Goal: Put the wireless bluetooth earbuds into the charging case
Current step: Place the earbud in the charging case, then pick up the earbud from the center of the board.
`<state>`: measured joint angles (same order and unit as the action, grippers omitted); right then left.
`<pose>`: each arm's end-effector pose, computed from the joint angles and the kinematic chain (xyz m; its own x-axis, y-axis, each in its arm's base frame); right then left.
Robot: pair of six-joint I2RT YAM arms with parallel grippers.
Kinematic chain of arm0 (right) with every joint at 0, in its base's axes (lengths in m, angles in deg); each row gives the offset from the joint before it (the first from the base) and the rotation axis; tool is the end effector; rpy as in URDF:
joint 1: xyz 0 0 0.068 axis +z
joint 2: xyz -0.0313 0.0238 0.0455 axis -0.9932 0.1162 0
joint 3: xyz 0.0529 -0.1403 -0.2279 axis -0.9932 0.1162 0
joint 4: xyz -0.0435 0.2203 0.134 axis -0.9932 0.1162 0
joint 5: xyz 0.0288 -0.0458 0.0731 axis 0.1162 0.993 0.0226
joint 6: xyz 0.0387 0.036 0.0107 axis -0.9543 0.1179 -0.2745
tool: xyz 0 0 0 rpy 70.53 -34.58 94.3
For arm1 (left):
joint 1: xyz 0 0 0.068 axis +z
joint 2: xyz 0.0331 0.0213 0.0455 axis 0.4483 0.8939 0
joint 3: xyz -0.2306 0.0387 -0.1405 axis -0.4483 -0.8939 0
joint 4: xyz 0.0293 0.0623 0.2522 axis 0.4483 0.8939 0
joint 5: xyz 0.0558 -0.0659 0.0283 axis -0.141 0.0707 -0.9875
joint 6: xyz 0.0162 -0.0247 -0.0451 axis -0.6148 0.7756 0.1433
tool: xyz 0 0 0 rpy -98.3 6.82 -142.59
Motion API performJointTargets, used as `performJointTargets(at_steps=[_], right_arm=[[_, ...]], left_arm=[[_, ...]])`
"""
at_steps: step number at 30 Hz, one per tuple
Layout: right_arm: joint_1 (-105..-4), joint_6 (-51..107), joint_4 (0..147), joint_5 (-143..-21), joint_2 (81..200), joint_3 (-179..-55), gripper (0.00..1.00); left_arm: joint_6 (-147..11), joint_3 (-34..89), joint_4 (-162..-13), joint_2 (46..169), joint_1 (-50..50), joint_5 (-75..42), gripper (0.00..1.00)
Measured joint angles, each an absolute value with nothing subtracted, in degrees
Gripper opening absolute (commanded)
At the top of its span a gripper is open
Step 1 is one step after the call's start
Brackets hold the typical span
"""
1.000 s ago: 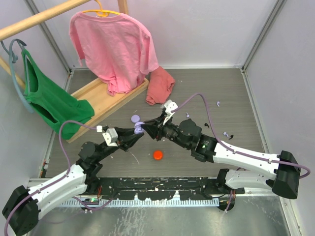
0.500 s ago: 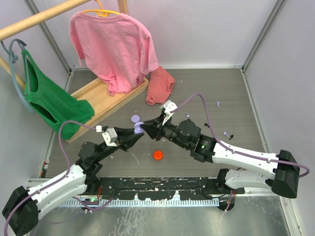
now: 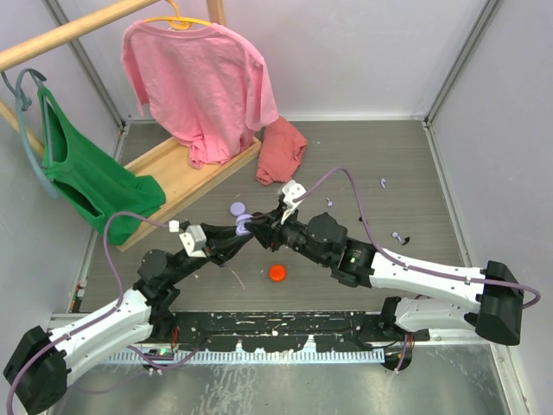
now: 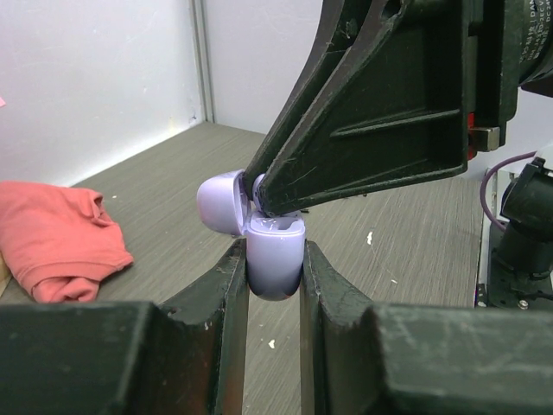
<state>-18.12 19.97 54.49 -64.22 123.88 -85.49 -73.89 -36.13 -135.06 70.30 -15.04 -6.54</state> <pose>0.1167 0.2379 0.3204 -0.2221 0.1215 -0.9674 -0.7923 0.5558 0.2517 0.1095 -0.1122 0.2429 0.1688 -0.2700 -0.9480 0.8708 0.4914 0.0151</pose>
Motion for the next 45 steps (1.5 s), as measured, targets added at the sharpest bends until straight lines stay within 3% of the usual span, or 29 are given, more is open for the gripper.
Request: performJointTargets(at_steps=[10, 29, 45], right_arm=[[-17.44, 19.38, 55.52, -62.97, 123.62, -85.49, 0.46], [-17.96, 19.58, 74.23, -51.80, 120.47, -93.12, 0.58], [-40.56, 12.63, 95.03, -50.12, 124.03, -93.18, 0.59]], left_arm=[[-73.91, -36.13, -135.21, 70.93, -15.04, -6.87, 0.02], [-74.26, -37.53, -136.11, 73.53, -15.04, -7.37, 0.02], [-78.28, -39.80, -132.98, 68.59, -15.04, -7.37, 0.02]])
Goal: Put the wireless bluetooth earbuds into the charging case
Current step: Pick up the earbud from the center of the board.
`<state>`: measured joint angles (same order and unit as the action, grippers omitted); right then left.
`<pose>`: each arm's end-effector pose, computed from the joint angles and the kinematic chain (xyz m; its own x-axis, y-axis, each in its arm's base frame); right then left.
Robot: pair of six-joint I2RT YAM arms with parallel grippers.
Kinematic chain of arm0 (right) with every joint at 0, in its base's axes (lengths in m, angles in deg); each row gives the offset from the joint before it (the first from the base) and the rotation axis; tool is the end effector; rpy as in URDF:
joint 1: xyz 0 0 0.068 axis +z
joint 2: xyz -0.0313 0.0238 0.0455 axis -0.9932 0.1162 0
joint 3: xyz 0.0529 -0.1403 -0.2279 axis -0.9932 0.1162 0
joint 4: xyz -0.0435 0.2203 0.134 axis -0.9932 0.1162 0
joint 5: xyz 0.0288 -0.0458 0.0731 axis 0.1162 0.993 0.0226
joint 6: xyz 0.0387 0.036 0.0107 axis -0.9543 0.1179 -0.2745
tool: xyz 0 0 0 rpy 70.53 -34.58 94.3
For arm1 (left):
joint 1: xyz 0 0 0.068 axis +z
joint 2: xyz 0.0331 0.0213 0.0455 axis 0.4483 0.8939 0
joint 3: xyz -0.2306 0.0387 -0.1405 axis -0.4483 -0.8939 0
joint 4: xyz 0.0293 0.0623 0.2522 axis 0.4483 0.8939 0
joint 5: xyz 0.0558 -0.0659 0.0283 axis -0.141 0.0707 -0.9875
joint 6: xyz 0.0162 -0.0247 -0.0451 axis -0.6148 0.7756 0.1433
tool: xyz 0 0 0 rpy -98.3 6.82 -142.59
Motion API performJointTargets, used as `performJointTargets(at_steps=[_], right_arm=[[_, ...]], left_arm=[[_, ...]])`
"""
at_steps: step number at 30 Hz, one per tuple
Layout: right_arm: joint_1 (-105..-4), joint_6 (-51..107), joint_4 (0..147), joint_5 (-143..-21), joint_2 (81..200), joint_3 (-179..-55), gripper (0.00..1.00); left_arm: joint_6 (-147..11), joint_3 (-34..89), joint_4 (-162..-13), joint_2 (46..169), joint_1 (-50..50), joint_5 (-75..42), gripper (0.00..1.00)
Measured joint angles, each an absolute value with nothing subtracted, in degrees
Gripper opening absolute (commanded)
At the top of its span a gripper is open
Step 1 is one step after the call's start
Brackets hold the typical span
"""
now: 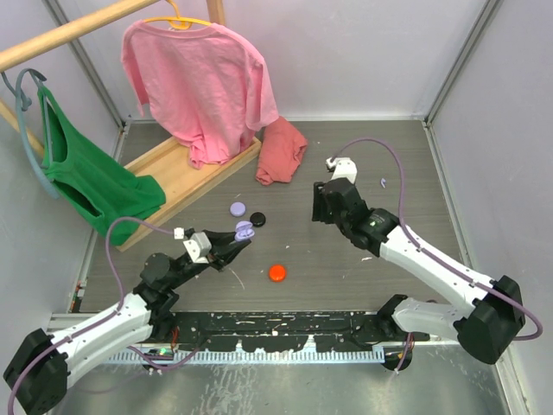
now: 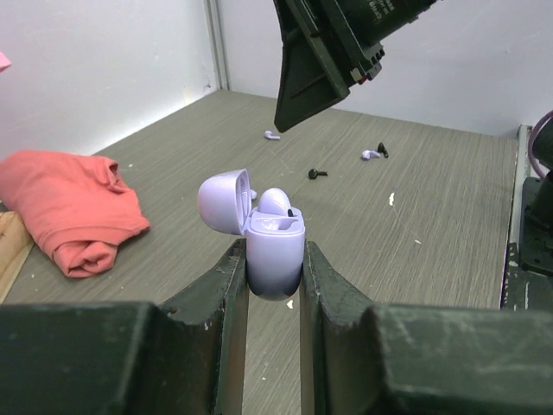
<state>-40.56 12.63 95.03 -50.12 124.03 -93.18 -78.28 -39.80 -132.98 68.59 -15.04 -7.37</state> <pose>0.1902 0.1561 0.2963 -0.5275 -0.0177 -0.8493 -0.1901 0.9769 0.0977 0.1062 -0.1086 0.2212 0.1848 -0.1870 -0.9648 0.8524 0.5192 0.0626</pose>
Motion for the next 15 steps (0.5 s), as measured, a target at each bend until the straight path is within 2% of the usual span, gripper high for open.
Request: performJointTargets(at_steps=[15], right_arm=[[-63.45, 10.57, 101.31, -51.63, 129.89, -90.56, 0.62]], left_arm=[[-78.98, -41.40, -130.88, 65.97, -15.04, -6.47, 0.01]])
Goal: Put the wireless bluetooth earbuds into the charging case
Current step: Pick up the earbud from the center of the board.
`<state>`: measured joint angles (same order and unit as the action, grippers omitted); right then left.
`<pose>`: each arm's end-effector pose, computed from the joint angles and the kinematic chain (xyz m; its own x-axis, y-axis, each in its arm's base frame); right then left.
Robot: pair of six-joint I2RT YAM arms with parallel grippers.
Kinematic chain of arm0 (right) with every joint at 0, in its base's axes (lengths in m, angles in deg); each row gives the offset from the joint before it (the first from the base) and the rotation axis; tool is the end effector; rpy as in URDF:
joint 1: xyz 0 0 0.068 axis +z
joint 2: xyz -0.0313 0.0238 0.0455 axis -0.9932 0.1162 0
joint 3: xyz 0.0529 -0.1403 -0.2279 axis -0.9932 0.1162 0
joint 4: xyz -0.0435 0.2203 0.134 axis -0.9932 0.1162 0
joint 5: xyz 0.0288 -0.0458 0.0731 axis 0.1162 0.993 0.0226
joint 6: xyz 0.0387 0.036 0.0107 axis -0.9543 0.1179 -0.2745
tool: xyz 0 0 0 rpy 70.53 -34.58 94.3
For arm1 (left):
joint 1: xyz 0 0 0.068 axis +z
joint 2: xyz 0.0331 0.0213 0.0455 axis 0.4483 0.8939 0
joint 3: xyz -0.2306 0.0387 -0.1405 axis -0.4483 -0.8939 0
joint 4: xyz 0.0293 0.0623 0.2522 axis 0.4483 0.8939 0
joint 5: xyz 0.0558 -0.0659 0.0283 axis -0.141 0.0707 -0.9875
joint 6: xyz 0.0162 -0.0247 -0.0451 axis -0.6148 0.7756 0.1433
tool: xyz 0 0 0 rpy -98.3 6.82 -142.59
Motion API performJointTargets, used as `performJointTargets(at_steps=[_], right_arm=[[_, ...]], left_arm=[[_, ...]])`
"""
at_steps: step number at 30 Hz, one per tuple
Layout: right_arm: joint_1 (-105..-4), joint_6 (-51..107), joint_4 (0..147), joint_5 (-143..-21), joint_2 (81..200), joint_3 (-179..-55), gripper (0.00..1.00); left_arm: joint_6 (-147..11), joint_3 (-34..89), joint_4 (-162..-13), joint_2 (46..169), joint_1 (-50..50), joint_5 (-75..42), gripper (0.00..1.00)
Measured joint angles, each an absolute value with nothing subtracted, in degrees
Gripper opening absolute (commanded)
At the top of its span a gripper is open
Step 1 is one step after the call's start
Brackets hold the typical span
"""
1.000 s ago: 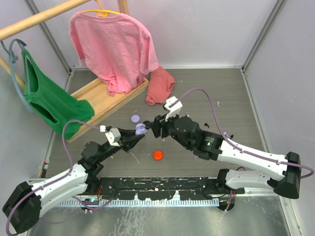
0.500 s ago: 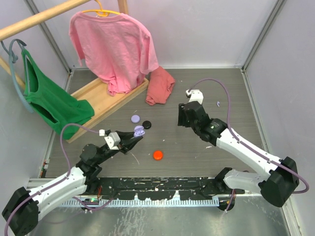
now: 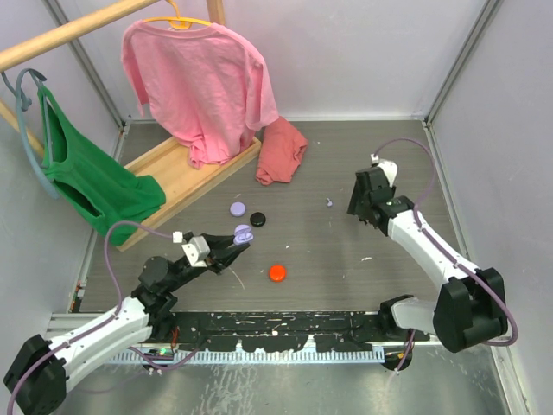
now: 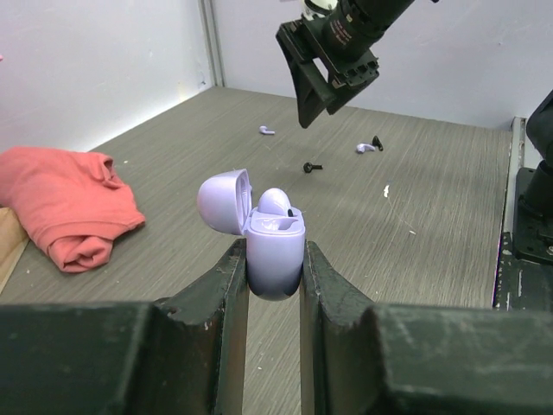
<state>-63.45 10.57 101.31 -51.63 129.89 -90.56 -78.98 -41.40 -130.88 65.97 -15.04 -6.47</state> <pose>0.2402 0.0723 0.2489 -0.6835 0.1566 -0.7130 0.2197 0.9756 0.0036 0.1019 -0.1055 0.2136 0.1815 -0.1685 -0.9688 0.8587 0.5073 0.0727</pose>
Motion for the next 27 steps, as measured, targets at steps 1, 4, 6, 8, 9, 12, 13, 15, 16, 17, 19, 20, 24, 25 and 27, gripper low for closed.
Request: performJointTargets(at_steps=[1, 4, 6, 8, 9, 12, 13, 15, 16, 17, 19, 20, 24, 25, 27], right_arm=[[-65.63, 10.51, 101.28, -52.35, 130.18, -90.23, 0.63], [-71.27, 10.27, 101.11, -54.40, 130.63, -89.25, 0.63], [-75.25, 9.76, 100.37, -56.20, 130.85, -88.44, 0.64], [-78.53, 9.04, 99.45, -57.38, 131.12, -87.63, 0.65], [-79.99, 8.65, 98.92, -57.57, 131.36, -87.22, 0.66], [-83.32, 7.60, 97.13, -57.75, 132.51, -85.90, 0.67], [-84.39, 7.43, 96.48, -57.77, 133.02, -85.34, 0.68], [-86.53, 7.23, 95.54, -57.97, 134.28, -84.26, 0.69], [-87.42, 7.18, 95.16, -58.16, 134.90, -83.87, 0.70], [-88.63, 7.18, 94.86, -58.53, 135.71, -83.59, 0.70], [-91.07, 7.23, 93.79, -59.43, 137.59, -83.06, 0.71], [-92.04, 7.23, 93.37, -59.93, 138.39, -82.78, 0.72], [-93.92, 7.49, 92.30, -62.25, 140.58, -82.23, 0.74], [-93.96, 7.49, 92.04, -62.91, 141.15, -82.23, 0.73], [-93.96, 7.49, 91.75, -63.95, 141.91, -82.21, 0.74]], left_arm=[[-78.98, -41.58, -130.86, 65.62, -15.04, -6.54, 0.01], [-78.96, -42.10, -130.80, 65.01, -15.04, -6.74, 0.01], [-78.94, -42.12, -130.77, 64.99, -15.04, -6.74, 0.01], [-78.91, -42.12, -130.66, 64.94, -15.04, -6.74, 0.01], [-78.91, -42.12, -130.58, 64.83, -15.04, -6.74, 0.01], [-78.91, -42.12, -130.16, 64.59, -15.04, -6.74, 0.01], [-78.91, -42.12, -129.92, 64.51, -15.04, -6.74, 0.01], [-78.91, -42.12, -129.75, 64.46, -15.04, -6.71, 0.01], [-78.91, -42.12, -129.66, 64.46, -15.04, -6.71, 0.01], [-78.89, -42.12, -129.55, 64.46, -15.04, -6.67, 0.01], [-78.89, -42.12, -129.53, 64.46, -15.04, -6.47, 0.01], [-78.89, -42.12, -129.51, 64.38, -15.04, -6.45, 0.01], [-78.89, -42.12, -129.24, 64.16, -15.04, -6.43, 0.01], [-78.89, -42.12, -129.13, 64.16, -15.04, -6.43, 0.01], [-78.91, -42.12, -129.05, 64.22, -15.04, -6.43, 0.01]])
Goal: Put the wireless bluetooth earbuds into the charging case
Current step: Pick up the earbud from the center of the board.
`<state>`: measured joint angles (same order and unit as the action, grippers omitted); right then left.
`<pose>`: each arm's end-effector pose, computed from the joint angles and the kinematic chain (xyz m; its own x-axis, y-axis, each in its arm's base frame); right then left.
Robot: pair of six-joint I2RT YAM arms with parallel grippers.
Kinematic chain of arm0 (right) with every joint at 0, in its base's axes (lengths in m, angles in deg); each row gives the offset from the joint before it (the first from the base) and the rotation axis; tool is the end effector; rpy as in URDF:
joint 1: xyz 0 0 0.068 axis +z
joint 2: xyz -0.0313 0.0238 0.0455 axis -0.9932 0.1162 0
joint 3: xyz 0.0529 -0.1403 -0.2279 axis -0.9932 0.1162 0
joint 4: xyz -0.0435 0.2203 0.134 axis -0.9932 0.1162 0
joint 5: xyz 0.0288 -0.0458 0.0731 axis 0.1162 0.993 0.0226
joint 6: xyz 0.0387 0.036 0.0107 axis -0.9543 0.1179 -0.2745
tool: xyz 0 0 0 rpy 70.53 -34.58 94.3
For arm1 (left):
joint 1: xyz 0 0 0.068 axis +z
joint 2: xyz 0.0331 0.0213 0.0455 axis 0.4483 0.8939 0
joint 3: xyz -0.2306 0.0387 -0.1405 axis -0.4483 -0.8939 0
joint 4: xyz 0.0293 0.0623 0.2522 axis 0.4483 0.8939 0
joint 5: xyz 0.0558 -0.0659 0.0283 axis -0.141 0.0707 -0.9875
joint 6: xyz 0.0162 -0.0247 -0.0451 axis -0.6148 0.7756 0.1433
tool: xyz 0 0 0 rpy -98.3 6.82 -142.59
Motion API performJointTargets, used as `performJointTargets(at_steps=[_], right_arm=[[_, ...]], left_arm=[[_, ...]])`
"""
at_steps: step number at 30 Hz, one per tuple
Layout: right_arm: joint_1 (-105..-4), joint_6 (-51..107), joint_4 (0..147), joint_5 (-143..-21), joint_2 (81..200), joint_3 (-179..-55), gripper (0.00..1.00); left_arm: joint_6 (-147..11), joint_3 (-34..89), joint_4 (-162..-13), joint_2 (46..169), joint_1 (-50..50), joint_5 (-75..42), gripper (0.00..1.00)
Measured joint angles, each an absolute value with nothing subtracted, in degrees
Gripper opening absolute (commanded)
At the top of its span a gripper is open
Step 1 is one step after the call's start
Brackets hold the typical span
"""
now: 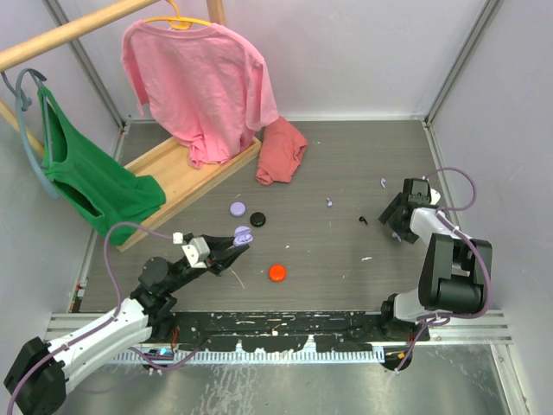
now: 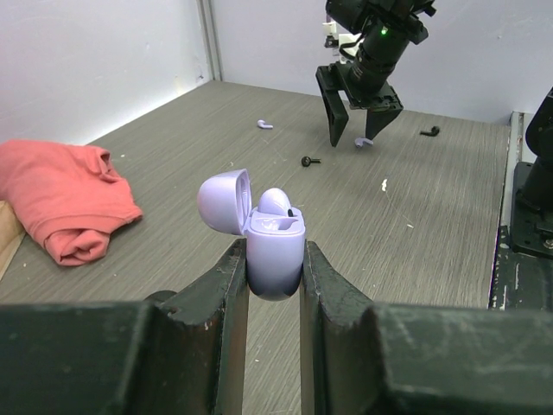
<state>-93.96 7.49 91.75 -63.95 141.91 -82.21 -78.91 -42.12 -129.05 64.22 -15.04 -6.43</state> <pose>0.2564 -0.0546 0.1635 -0.6344 0.5790 -0.5121 0.6291 0.7717 0.0932 0.0999 -0.1037 0.2097 0.1704 -0.1601 -0.9723 0.8600 0.5059 0.0674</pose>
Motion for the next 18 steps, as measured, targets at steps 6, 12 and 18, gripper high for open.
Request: performJointTargets(at_steps=[6, 12, 18], right_arm=[[-93.96, 7.45, 91.89, -65.90, 142.20, -81.93, 0.72], [-94.05, 7.47, 94.29, -67.67, 141.37, -81.90, 0.64], [-94.05, 7.53, 96.80, -69.44, 140.95, -81.97, 0.60]], left_arm=[[-78.91, -42.12, -128.74, 64.92, -15.04, -6.25, 0.01], [-78.91, -42.12, -128.50, 65.03, -15.04, -6.23, 0.01], [-78.91, -42.12, -128.48, 65.03, -15.04, -5.95, 0.01]])
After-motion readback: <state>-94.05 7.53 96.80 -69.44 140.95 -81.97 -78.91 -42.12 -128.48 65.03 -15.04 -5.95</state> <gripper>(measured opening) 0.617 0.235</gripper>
